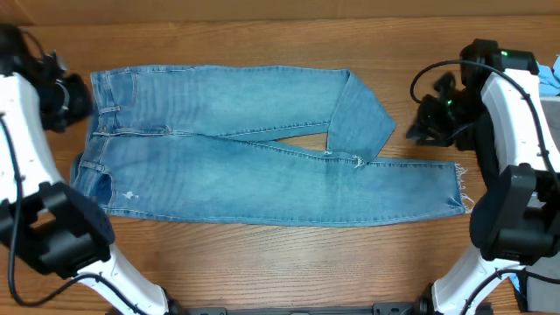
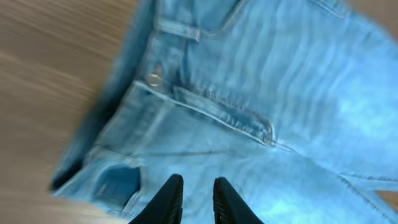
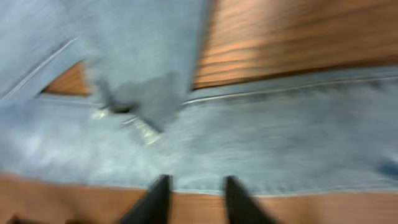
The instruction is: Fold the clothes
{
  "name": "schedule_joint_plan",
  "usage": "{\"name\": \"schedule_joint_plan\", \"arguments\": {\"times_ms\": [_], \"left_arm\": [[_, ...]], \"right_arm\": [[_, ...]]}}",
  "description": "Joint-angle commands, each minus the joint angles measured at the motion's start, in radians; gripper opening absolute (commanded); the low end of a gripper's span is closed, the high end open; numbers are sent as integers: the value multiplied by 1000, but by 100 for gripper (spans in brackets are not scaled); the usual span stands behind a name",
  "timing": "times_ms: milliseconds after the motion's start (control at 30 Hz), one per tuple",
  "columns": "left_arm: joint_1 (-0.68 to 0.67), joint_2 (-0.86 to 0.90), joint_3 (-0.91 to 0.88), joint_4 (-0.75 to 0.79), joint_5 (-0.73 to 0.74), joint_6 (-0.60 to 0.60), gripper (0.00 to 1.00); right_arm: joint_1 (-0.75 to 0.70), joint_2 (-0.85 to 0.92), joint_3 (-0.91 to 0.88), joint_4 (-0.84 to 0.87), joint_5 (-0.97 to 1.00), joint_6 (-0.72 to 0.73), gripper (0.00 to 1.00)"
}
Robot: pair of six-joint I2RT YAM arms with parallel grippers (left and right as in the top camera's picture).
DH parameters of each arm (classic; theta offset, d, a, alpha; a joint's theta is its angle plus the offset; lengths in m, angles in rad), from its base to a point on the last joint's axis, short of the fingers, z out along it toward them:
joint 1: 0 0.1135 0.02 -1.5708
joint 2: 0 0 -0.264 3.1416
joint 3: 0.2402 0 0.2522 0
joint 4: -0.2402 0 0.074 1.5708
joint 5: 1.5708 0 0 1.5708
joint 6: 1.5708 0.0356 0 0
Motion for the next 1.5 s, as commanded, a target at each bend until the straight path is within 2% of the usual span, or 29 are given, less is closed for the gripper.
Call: {"name": "schedule_joint_plan", "arguments": {"times_ms": [0,267,433,633,700,800,900,1133,1367,1467], "left_arm": [[-37,45,-156,91,31,38,23],[-50,49,-358,306,22,48,33],[-49,49,-460,417,-10,48,38],[-49,50,-524,475,-143,44,39],[-49,50,-547,503,-144,40,41],[-49,50,-582,547,-144,24,42],[-49,50,-605,578,-144,21,44],[-49,50,-616,601,-143,21,49],[-49,50,-616,602,-142,10,59],[-49,50,-616,603,-140,10,59]], "right_arm": [[54,-9,-7,7,-144,-164,44],[233,-9,-7,137,-87,-153,48],[359,-9,-7,251,220,77,49],[444,-7,-44,355,258,129,53],[463,-7,-80,394,301,129,54],[477,-7,-143,451,378,128,65],[478,-7,-188,484,387,125,69],[479,-7,-236,540,386,125,70],[501,0,-236,581,386,126,69],[516,22,-236,595,387,126,69]]}}
